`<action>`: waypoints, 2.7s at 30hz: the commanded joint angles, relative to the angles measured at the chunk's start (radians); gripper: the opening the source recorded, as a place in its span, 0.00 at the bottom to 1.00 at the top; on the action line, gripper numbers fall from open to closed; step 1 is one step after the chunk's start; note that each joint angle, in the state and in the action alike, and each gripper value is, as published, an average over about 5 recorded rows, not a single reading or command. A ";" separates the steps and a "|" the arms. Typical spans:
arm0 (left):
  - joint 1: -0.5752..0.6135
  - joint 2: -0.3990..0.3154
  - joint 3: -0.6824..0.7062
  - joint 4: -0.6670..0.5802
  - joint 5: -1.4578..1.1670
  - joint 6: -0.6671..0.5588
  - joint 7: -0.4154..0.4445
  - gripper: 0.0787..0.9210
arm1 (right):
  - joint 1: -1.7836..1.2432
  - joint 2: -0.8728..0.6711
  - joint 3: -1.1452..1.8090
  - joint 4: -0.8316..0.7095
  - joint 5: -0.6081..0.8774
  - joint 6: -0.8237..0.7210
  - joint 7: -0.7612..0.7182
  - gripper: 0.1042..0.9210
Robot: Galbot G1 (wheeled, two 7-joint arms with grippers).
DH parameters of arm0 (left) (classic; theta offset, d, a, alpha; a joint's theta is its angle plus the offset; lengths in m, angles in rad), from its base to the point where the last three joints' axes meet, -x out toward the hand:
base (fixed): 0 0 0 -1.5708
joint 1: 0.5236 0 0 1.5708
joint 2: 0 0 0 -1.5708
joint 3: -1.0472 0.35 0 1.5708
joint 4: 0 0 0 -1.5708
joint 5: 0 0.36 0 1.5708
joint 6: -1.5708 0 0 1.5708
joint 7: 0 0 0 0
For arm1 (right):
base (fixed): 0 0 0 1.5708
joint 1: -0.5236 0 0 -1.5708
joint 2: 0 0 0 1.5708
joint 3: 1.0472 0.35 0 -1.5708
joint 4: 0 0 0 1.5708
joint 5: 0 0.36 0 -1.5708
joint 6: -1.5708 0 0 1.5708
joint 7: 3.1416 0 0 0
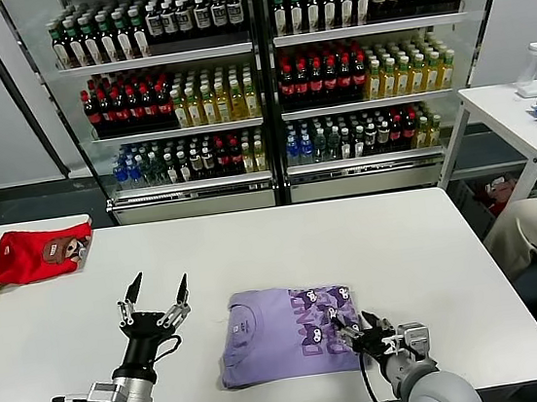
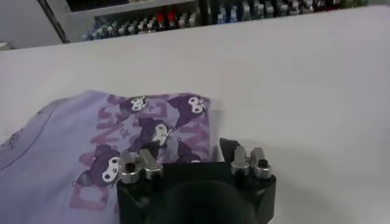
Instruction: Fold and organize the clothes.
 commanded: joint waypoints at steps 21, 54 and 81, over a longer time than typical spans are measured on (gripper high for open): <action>0.010 -0.014 -0.011 0.023 0.045 -0.024 -0.007 0.88 | 0.110 -0.017 0.039 0.051 -0.010 0.042 0.052 0.02; -0.027 -0.033 -0.025 0.069 0.074 -0.093 0.127 0.88 | 0.125 -0.044 0.213 -0.023 -0.474 0.231 -0.154 0.85; 0.003 -0.038 -0.042 0.048 0.105 -0.093 0.049 0.88 | 0.098 0.005 0.269 -0.092 -0.715 0.344 -0.239 0.88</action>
